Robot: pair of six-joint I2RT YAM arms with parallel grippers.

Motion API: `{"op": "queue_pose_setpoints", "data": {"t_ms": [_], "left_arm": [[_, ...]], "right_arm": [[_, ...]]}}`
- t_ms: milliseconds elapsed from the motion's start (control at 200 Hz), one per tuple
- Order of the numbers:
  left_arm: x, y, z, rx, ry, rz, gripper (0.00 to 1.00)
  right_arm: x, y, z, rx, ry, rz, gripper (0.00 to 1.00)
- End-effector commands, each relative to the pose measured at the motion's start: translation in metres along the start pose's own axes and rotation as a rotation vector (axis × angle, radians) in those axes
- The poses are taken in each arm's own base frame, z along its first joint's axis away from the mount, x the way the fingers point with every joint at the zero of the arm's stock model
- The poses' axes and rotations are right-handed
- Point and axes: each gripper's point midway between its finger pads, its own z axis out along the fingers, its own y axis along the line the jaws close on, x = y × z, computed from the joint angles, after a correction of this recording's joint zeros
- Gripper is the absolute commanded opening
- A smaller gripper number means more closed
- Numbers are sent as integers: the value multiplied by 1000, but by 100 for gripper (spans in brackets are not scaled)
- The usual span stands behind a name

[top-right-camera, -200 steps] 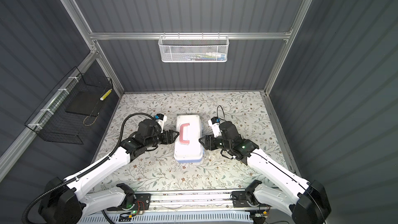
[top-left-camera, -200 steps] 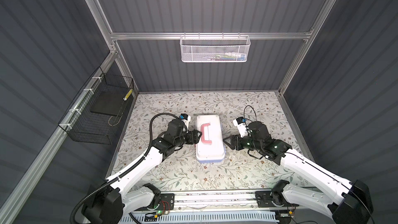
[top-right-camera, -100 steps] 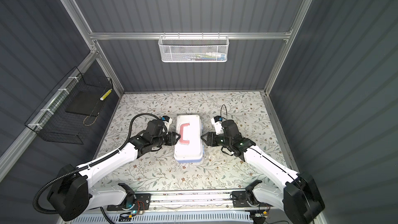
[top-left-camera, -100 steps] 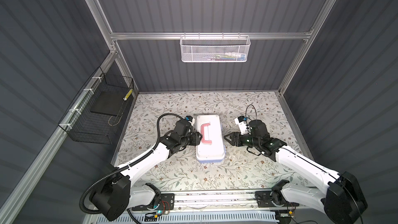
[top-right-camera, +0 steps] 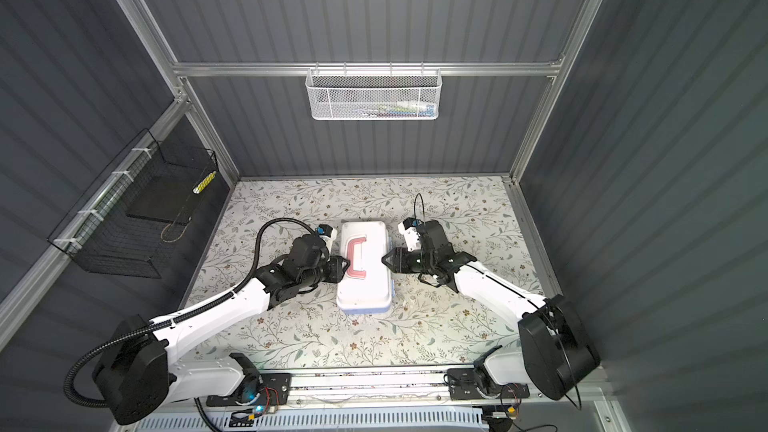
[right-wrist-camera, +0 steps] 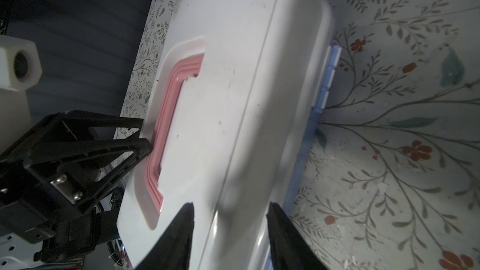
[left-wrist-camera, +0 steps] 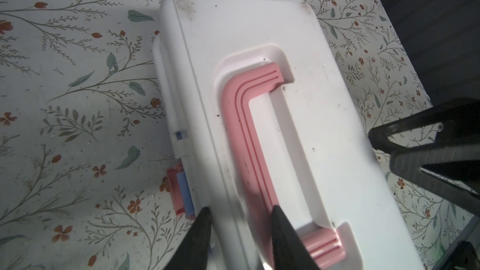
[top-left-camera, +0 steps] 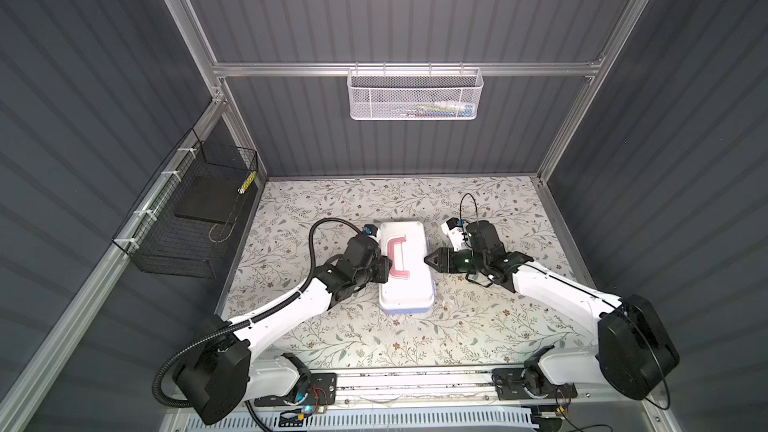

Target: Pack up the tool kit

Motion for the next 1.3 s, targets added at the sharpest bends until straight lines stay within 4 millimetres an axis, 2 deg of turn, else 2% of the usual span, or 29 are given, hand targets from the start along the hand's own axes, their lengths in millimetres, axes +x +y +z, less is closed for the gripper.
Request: {"op": "queue_pose_setpoints", "data": {"t_ms": [0, 140, 230, 445, 630, 695, 851, 966, 1121, 1231, 1291], "left_arm": [[20, -19, -3, 68, 55, -16, 38], [22, -36, -9, 129, 31, -51, 38], [26, -47, -12, 145, 27, -45, 38], [43, -81, -4, 158, 54, 32, 38], [50, -96, 0, 158, 60, 84, 39], [50, -97, 0, 151, 60, 103, 45], [39, -73, -12, 21, 15, 126, 67], [25, -46, -34, -103, -53, 135, 99], [14, -3, -67, -259, -137, 133, 100], [27, 38, -69, -343, -132, 94, 100], [36, 53, -66, -368, -140, 80, 100]], "right_arm": [[-7, 12, 3, -53, 15, -19, 49], [-8, 18, 7, -86, 45, -19, 49], [-8, 16, 6, -68, 50, -19, 49], [-8, 16, 5, -54, 86, -35, 51], [-6, 9, -3, -16, 107, -11, 52], [-3, 4, -8, -1, 103, -3, 53], [-6, -4, -18, 5, 74, 27, 54], [-13, 0, -24, -7, 53, -2, 54], [-18, 6, -30, -13, 49, -28, 54], [-22, 10, -32, -31, 43, -37, 54], [-24, 13, -32, -46, 46, -36, 54]]}}
